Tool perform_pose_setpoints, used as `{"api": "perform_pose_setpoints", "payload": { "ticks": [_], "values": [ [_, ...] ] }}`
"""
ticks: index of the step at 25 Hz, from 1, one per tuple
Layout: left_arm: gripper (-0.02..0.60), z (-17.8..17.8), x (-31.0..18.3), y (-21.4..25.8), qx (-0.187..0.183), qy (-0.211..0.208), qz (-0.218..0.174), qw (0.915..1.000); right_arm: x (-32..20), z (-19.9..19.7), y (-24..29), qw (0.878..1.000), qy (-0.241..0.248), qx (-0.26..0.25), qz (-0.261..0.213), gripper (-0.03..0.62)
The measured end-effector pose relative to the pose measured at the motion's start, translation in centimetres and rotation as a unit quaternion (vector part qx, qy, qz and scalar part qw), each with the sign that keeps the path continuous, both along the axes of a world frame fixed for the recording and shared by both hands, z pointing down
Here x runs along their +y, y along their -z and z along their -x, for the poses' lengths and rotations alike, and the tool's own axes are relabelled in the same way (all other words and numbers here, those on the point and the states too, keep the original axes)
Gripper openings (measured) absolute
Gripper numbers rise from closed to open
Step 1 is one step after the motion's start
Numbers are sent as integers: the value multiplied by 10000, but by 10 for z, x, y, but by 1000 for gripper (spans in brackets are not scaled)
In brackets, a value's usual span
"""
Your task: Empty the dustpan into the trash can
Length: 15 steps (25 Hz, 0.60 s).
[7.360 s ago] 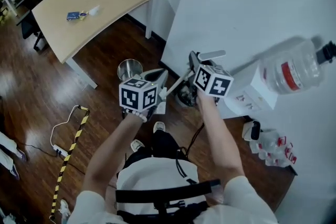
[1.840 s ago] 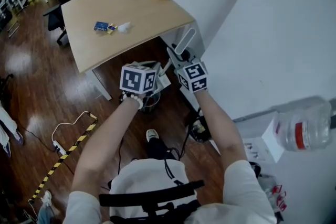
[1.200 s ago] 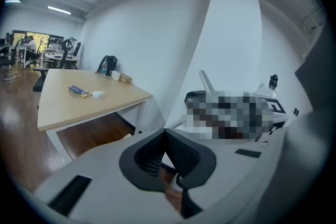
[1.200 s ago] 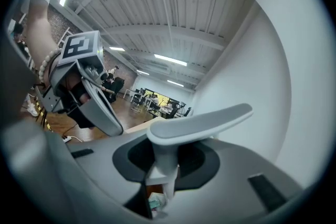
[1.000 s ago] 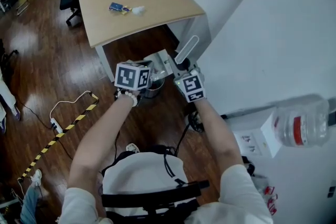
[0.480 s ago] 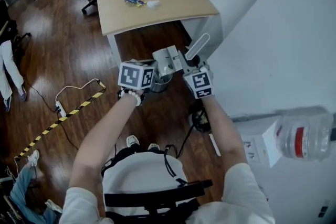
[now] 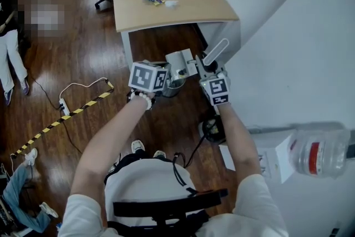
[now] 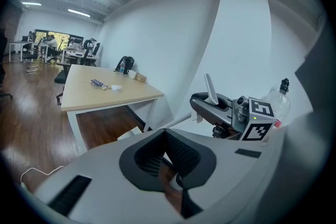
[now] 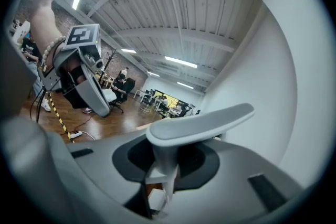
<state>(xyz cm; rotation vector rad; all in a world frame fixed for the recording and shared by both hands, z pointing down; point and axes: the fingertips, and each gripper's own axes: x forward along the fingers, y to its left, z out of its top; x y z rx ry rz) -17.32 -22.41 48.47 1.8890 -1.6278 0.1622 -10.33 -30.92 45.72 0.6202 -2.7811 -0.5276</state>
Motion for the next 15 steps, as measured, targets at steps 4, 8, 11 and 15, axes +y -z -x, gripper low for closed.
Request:
{"api": "perform_pose_setpoints", "payload": {
  "ticks": [4,8,11,15],
  "values": [
    [-12,1,0,0,-15,18,5,10000,1,0,-1,10000,66,37,-29,91],
    [-12,4,0,-5,8,70,57,10000,13,2,-6,9996,222,129,-146,91],
    [-12,6,-1,-9,40,99,69,9999,22,1,-10,9992,282,208,-190,91],
    [-12,4,-1,-10,75,117,75,9999,30,2,-11,9989,343,243,-196,91]
  ]
}}
